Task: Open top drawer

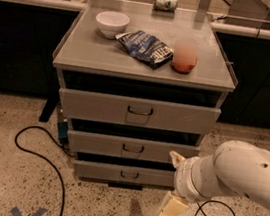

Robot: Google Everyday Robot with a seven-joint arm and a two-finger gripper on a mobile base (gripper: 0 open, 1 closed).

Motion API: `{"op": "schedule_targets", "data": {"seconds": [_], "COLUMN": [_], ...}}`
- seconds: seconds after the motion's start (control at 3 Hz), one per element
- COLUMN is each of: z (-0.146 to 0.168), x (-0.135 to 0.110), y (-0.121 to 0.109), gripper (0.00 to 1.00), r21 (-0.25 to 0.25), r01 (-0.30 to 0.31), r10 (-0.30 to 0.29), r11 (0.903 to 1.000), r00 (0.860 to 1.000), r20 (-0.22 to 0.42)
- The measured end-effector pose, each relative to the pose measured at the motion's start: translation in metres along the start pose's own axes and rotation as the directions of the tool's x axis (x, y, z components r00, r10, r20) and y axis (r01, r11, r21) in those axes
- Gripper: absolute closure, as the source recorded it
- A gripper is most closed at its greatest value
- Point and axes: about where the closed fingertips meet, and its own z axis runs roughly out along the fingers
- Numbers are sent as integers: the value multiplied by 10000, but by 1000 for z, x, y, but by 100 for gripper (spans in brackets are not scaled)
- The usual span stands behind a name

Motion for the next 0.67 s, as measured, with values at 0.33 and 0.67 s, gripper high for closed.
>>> {"op": "schedule_targets", "data": {"seconds": [0.33, 0.67], "z": [1, -15], "x": [-12, -25], "y": [-48, -110], "gripper": [0, 0], "r21": [1598, 3291], "r01": [616, 998], "r10": [-614, -963], "r11": [9852, 9390], "r00": [9981, 9950], "r20": [-66, -272]}}
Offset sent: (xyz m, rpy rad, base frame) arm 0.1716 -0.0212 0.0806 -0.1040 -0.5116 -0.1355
